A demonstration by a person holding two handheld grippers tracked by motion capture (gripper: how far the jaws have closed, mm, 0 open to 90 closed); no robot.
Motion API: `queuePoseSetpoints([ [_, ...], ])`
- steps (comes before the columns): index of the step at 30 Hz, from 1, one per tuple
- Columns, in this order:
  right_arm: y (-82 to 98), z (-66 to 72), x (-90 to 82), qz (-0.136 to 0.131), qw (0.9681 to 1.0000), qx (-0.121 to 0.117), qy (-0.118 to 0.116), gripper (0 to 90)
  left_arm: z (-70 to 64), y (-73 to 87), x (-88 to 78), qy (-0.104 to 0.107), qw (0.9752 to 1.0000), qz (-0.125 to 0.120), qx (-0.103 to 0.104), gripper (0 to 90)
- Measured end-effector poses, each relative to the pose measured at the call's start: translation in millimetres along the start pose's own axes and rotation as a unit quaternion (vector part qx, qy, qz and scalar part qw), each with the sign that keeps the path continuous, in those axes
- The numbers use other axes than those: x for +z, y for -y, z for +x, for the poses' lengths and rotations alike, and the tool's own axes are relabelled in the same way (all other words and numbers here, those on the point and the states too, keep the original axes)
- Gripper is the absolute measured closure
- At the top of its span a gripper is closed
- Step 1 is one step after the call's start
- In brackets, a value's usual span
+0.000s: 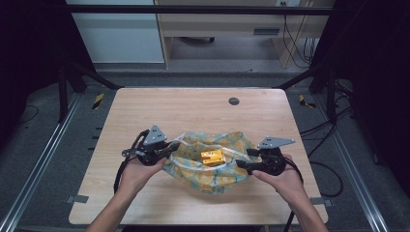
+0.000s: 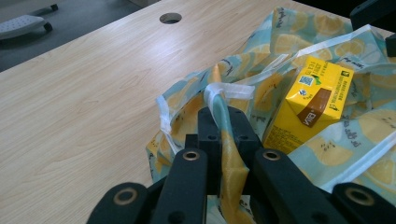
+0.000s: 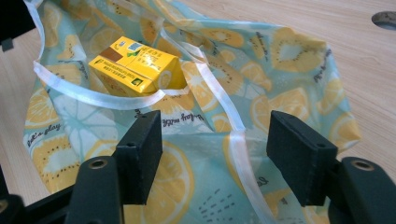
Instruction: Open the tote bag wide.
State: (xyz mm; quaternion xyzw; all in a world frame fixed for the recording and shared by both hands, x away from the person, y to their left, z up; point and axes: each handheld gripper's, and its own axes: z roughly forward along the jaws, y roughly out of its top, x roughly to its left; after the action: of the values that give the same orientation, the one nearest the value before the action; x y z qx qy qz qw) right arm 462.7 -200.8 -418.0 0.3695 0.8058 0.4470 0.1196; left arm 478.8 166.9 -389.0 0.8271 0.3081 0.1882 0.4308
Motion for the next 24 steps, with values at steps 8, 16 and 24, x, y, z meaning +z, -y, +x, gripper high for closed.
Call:
queuePoseSetpoints([
  [8, 5.0, -5.1, 3.8, 0.037, 0.9979, 0.027, -0.045, 47.6, 0.4, -0.3, 0.0, -0.003, 1.0000, 0.002, 0.004, 86.3],
  [16, 10.4, -2.6, 5.9, 0.061, 0.9962, 0.022, -0.059, 87.6, 2.5, -1.9, -1.9, -0.009, 0.9999, -0.006, 0.002, 86.7],
  [24, 4.2, 1.1, -6.1, 0.023, 0.9989, 0.006, -0.042, 90.0, 6.5, -8.0, -10.1, -0.017, 0.9995, -0.028, -0.004, 86.7],
])
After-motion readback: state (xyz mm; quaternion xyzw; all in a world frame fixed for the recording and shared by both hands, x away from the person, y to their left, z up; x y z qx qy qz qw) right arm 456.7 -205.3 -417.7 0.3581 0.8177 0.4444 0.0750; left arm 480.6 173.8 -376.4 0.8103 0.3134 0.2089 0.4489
